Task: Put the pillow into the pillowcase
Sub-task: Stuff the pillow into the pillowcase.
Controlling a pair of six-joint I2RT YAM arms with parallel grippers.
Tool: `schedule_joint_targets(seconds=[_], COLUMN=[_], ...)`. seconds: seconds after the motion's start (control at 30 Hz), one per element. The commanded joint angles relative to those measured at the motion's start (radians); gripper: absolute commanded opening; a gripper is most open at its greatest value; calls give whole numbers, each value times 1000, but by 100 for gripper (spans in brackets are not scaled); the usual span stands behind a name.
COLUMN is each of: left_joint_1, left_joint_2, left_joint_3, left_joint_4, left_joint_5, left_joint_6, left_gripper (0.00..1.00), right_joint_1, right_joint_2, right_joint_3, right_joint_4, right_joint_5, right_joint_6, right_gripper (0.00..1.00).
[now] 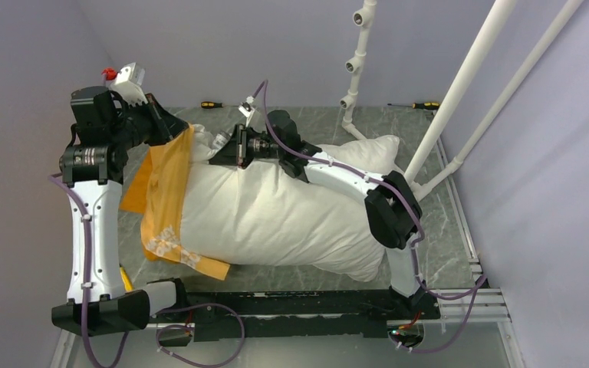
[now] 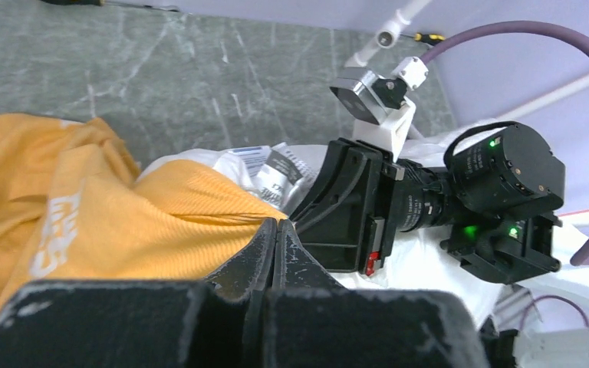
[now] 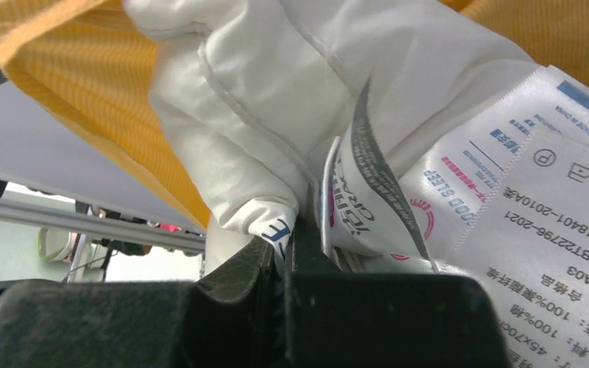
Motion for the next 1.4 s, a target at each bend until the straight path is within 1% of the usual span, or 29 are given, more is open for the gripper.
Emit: schedule_joint_targets(seconds=[0.0,0.13,0.17,0.23,0.3,0.37,0.4,0.47,0.53,0.63,0.7,0.77,0.83,0.9,1.0,1.03,1.1,1.17,1.2,1.23,1.27,1.3,1.33,1.37], left_joint_1=[-22,-96,-155,-236,-288,-309,-322,-344,-367,-390,-398,-400,-401,-401,-402,-402,-402,-402,-402,-402,-402,-401,-402,-401], left_joint_2=[-29,0,12,40,63,71,75,95,111,100,82,55,38,20,-15,-31,-70,-102,-112,-121,-127,-131,-134,-133], left_joint_3=[22,20,26,46,61,73,84,139,179,180,159,113,85,14,-124,-161,-223,-268,-272,-271,-271,-271,-271,-271], left_joint_4=[121,127,123,118,144,186,199,188,158,151,149,173,149,124,120,94,41,-11,-51,-84,-114,-133,-151,-165], left_joint_5=[197,215,197,146,123,119,126,138,149,213,231,261,252,245,257,244,186,83,14,-67,-143,-230,-312,-390], left_joint_6=[-100,-120,-117,-112,-150,-188,-197,-211,-218,-238,-260,-282,-272,-263,-264,-243,-199,-151,-131,-105,-86,-66,-47,-33], left_gripper=[0,0,0,0,0,0,0,0,0,0,0,0,0,0,0,0,0,0,2,13,27,45,59,67], right_joint_1=[47,48,47,47,46,38,34,17,-3,-45,-73,-94,-107,-112,-114,-117,-124,-126,-126,-126,-126,-126,-126,-126], right_joint_2=[-71,-86,-87,-88,-86,-85,-83,-65,-42,6,44,92,143,163,167,176,202,200,189,175,163,152,141,132], right_joint_3=[53,80,92,118,136,123,123,128,110,92,95,141,201,227,209,202,201,167,142,118,96,75,49,29], right_joint_4=[-33,28,38,44,64,96,83,74,120,199,245,247,223,204,134,120,119,118,117,106,97,100,116,129], right_joint_5=[-80,-75,-74,-65,-60,-48,-28,-15,-11,-1,20,25,33,64,163,181,149,116,110,105,96,87,82,76], right_joint_6=[19,46,49,51,48,69,70,68,96,148,179,190,185,172,129,127,133,136,129,121,115,111,114,119], right_gripper=[0,0,0,0,0,0,0,0,0,0,0,0,0,0,0,0,0,0,0,3,6,7,8,9])
